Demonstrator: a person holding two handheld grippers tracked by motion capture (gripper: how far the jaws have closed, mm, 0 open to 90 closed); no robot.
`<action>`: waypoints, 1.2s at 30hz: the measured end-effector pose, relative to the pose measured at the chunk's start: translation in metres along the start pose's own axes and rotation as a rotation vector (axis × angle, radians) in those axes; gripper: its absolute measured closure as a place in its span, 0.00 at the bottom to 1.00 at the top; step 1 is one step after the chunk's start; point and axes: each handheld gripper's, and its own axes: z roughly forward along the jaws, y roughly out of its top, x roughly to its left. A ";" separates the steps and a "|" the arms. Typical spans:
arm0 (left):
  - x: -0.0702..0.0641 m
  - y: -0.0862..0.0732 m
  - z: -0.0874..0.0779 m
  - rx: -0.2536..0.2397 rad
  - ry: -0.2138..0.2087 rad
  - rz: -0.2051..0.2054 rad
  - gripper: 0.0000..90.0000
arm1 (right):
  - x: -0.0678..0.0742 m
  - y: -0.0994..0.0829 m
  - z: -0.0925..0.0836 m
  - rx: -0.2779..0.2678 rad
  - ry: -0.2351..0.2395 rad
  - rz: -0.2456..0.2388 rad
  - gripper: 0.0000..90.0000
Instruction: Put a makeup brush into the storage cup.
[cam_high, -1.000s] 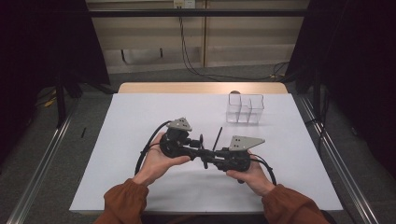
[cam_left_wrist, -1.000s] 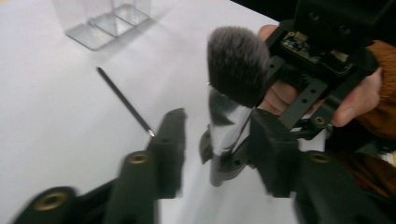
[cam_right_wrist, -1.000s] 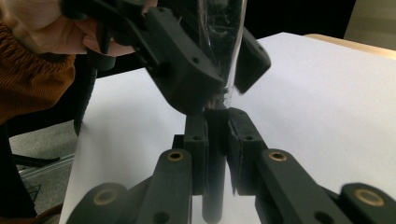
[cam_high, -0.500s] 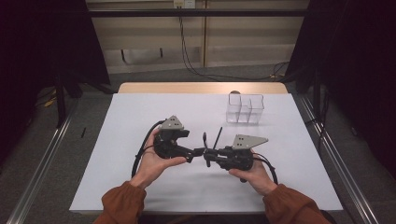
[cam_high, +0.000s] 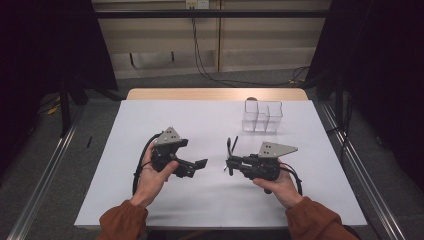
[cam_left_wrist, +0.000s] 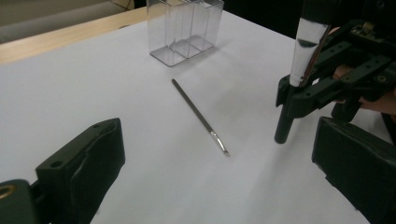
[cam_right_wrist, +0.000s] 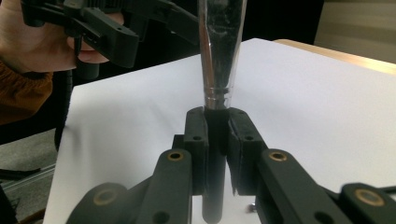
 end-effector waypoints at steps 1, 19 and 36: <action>0.000 -0.001 -0.002 -0.001 0.021 0.004 0.03 | -0.001 0.000 -0.002 -0.001 -0.006 0.001 0.89; 0.008 -0.031 -0.031 -0.066 0.168 0.005 0.03 | -0.020 -0.003 -0.041 -0.018 -0.122 0.025 0.89; 0.015 -0.055 -0.055 -0.124 0.208 -0.049 0.03 | -0.045 0.012 -0.060 -0.050 -0.230 0.018 0.89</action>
